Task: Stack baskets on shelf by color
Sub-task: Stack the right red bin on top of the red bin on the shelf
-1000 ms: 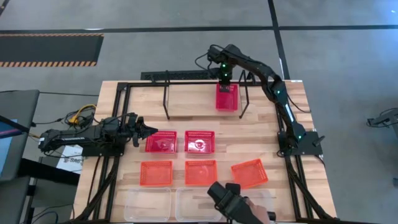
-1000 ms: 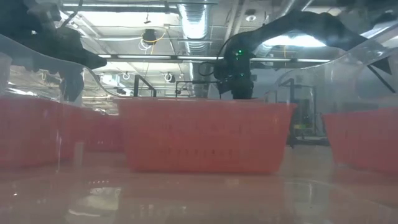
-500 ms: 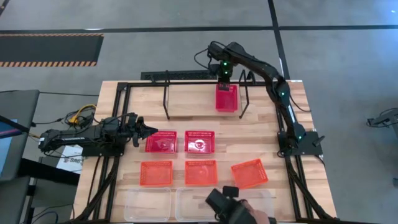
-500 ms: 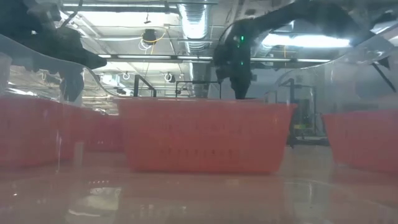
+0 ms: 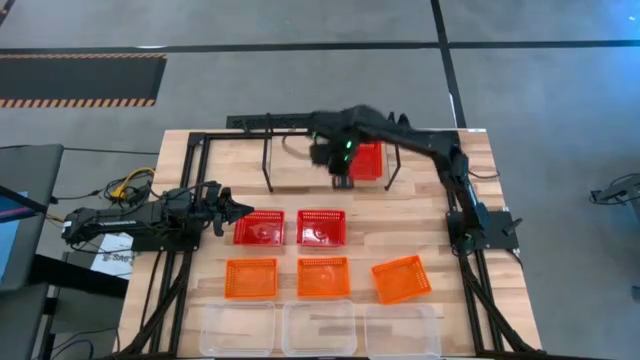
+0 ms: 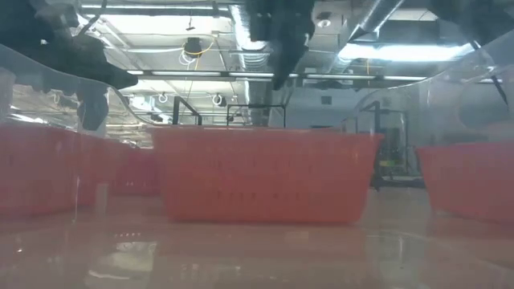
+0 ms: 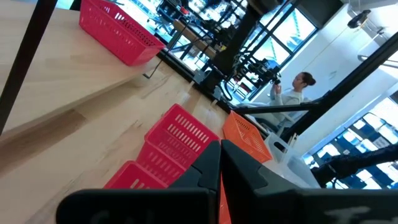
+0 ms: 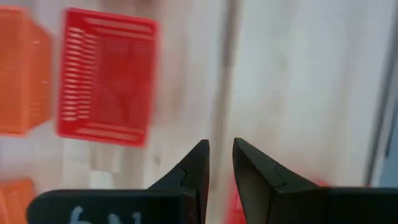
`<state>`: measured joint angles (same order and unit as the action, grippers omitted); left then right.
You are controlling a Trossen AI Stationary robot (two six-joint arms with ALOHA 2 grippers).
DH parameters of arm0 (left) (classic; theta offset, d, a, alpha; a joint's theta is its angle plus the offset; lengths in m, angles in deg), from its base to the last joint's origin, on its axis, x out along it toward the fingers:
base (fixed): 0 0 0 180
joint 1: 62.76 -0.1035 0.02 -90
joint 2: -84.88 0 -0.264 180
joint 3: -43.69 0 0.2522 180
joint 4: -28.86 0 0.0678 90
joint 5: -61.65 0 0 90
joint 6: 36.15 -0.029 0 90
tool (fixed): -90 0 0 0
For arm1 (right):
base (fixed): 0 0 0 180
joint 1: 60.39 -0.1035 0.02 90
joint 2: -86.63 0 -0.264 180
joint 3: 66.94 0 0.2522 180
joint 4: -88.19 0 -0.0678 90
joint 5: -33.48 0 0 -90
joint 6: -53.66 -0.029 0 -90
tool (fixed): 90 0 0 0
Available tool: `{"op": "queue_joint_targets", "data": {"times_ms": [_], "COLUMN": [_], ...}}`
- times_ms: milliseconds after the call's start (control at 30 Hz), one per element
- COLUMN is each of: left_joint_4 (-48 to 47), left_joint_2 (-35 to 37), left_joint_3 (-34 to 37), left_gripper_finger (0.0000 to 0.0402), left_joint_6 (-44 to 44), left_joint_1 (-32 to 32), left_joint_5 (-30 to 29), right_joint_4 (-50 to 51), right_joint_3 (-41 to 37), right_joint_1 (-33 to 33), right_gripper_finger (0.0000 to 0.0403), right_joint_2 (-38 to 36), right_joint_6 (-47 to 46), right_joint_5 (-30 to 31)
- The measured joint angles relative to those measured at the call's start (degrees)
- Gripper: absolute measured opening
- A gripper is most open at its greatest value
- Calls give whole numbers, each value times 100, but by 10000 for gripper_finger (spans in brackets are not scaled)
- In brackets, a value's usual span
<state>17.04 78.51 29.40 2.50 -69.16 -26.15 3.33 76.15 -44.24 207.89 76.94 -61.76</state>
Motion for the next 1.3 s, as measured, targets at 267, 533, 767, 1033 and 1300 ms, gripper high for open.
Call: {"op": "queue_joint_targets", "data": {"times_ms": [267, 533, 767, 1033, 1300], "left_joint_4": [0, -107, -136, -143, -171], "left_joint_2": [2, -13, -11, -11, -11], "left_joint_3": [-7, -49, -62, -66, -71], "left_gripper_finger": [0, 0, 0, 0, 0], "left_joint_6": [-2, -18, -94, -92, 31], "left_joint_1": [-1, 1, 1, 1, -1], "left_joint_5": [133, 339, 361, 362, 150], "right_joint_4": [-280, -192, -154, -228, -425], "right_joint_3": [-9, -19, -17, 1, -8], "right_joint_1": [-645, -722, -810, -862, -856], "right_gripper_finger": [93, 93, 93, 93, 98], "right_joint_2": [644, 1232, 1417, 1543, 1584], "right_joint_6": [-521, -802, -830, -930, -933], "right_joint_5": [-29, -55, -102, -136, -88]}}
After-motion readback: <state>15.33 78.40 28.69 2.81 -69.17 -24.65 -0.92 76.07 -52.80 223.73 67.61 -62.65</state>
